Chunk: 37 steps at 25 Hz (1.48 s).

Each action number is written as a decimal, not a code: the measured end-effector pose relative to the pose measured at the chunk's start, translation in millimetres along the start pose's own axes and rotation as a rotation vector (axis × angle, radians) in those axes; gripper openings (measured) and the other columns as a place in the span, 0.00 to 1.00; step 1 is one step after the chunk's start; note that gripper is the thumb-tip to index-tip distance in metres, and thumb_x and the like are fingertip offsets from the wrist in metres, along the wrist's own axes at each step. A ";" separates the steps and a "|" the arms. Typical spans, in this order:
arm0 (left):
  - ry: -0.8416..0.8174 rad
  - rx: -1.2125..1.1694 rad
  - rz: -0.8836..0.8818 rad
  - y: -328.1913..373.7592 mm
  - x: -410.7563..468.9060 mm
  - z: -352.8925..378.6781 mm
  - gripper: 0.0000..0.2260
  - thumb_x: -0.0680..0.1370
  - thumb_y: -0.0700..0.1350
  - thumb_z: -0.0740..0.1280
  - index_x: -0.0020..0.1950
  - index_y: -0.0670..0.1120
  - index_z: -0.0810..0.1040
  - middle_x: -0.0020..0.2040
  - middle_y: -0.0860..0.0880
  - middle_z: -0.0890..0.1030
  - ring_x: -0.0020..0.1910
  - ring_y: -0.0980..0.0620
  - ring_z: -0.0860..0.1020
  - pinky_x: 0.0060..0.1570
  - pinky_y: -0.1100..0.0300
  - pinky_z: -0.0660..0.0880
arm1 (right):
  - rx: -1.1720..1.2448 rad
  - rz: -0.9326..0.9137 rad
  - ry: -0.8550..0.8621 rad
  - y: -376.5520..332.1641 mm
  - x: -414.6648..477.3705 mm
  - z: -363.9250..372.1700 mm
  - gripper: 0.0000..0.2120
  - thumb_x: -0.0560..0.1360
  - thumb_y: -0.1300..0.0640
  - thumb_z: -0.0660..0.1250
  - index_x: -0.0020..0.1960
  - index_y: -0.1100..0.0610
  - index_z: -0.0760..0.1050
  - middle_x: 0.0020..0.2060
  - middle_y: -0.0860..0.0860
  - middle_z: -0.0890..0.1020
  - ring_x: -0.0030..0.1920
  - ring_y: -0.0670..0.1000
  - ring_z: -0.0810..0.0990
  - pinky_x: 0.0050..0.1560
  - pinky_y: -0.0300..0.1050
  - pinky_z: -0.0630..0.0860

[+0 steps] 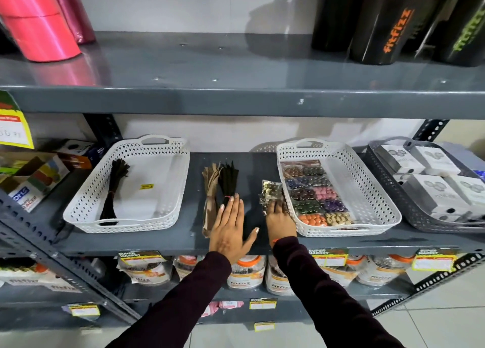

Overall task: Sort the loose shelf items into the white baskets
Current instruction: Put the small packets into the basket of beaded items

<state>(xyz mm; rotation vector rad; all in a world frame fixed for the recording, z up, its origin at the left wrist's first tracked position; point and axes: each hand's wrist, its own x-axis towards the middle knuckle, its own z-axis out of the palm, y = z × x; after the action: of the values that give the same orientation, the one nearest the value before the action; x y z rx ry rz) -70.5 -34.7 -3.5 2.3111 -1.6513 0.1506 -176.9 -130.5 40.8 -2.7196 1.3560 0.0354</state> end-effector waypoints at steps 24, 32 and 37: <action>-0.050 0.054 -0.091 7.4 -2.9 17.6 0.36 0.79 0.64 0.43 0.74 0.37 0.59 0.75 0.40 0.61 0.74 0.46 0.57 0.73 0.52 0.43 | 0.020 -0.215 0.022 24.7 45.0 -56.2 0.15 0.79 0.63 0.57 0.63 0.62 0.73 0.62 0.61 0.77 0.61 0.62 0.77 0.63 0.52 0.74; -0.051 0.033 -0.100 6.9 -3.1 15.2 0.36 0.79 0.65 0.44 0.74 0.37 0.61 0.74 0.39 0.64 0.73 0.44 0.60 0.73 0.55 0.39 | -0.166 -0.242 -0.081 6.5 68.9 -54.9 0.13 0.81 0.60 0.58 0.60 0.61 0.78 0.59 0.59 0.81 0.62 0.58 0.79 0.74 0.52 0.63; -0.039 0.041 -0.078 4.5 -3.5 18.6 0.36 0.80 0.64 0.43 0.74 0.37 0.60 0.74 0.39 0.63 0.74 0.44 0.58 0.73 0.52 0.45 | 0.035 -0.082 0.285 43.2 25.4 -89.6 0.13 0.81 0.56 0.59 0.53 0.61 0.80 0.44 0.62 0.85 0.45 0.60 0.85 0.46 0.50 0.80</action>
<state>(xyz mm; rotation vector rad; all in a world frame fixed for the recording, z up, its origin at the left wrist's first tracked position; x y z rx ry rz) -77.5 -38.3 -21.3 2.4198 -1.5870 0.1236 -198.2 -185.6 124.7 -2.8301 1.2905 -0.3918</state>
